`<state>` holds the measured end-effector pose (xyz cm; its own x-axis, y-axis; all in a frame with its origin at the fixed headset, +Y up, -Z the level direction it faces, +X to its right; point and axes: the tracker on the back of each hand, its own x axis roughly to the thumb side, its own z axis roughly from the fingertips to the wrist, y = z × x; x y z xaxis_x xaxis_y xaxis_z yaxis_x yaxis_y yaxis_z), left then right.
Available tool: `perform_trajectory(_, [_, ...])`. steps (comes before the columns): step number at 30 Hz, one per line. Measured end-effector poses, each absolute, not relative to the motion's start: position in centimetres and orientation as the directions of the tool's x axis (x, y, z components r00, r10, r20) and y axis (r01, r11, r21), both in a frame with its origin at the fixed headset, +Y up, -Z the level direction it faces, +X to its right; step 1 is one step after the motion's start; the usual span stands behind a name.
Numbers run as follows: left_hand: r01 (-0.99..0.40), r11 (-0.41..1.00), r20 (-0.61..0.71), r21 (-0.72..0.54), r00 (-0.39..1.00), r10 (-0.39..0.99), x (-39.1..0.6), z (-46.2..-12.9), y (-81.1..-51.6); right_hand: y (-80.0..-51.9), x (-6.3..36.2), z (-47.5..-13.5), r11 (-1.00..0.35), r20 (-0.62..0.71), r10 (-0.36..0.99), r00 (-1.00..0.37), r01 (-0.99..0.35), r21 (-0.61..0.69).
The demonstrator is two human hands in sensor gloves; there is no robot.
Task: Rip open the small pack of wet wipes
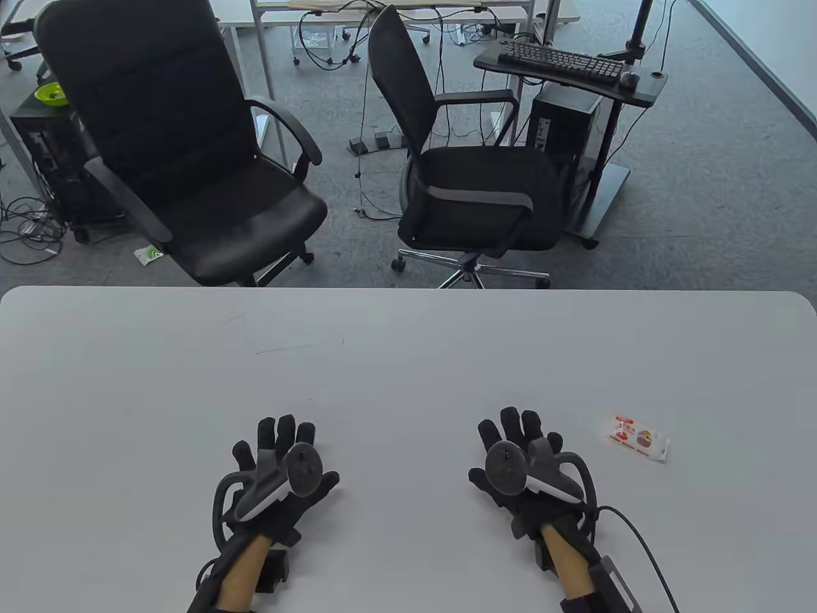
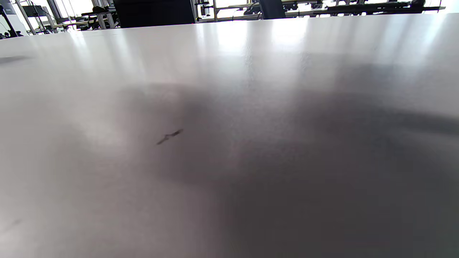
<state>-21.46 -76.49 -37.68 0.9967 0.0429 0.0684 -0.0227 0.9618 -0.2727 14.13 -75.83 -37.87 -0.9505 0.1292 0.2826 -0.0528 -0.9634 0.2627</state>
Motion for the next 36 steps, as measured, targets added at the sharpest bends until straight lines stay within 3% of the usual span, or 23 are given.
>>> perform_trajectory(5, [-0.027,0.964,0.064,-0.265,0.997,0.046,-21.6,-37.7,-76.3,-75.9,14.9,-38.5,-0.966,0.250,0.121,-0.961,-0.055,0.254])
perform_trajectory(12, [-0.060,0.965,0.054,-0.254,0.996,0.076,-21.9,-37.7,-75.9,-74.4,20.6,-41.5,-0.972,0.046,0.092,-0.995,-0.080,0.220])
perform_trajectory(19, [-0.072,0.962,0.048,-0.262,0.995,0.087,-22.1,-37.6,-75.9,-74.2,28.7,-44.3,-0.943,-0.258,0.016,-0.966,-0.100,0.318])
perform_trajectory(24, [-0.074,0.962,0.046,-0.264,0.995,0.090,-22.1,-37.6,-75.9,-75.5,32.2,-44.9,-0.886,-0.397,-0.033,-0.917,-0.158,0.437])
perform_trajectory(29, [-0.079,0.960,0.046,-0.268,0.994,0.095,-22.1,-37.7,-75.9,-76.9,33.5,-45.1,-0.843,-0.445,-0.065,-0.893,-0.189,0.504])
perform_trajectory(36, [-0.077,0.959,0.072,-0.272,0.992,0.100,-21.6,-37.6,-75.8,-76.3,31.7,-45.2,-0.896,-0.390,0.004,-0.921,-0.177,0.407])
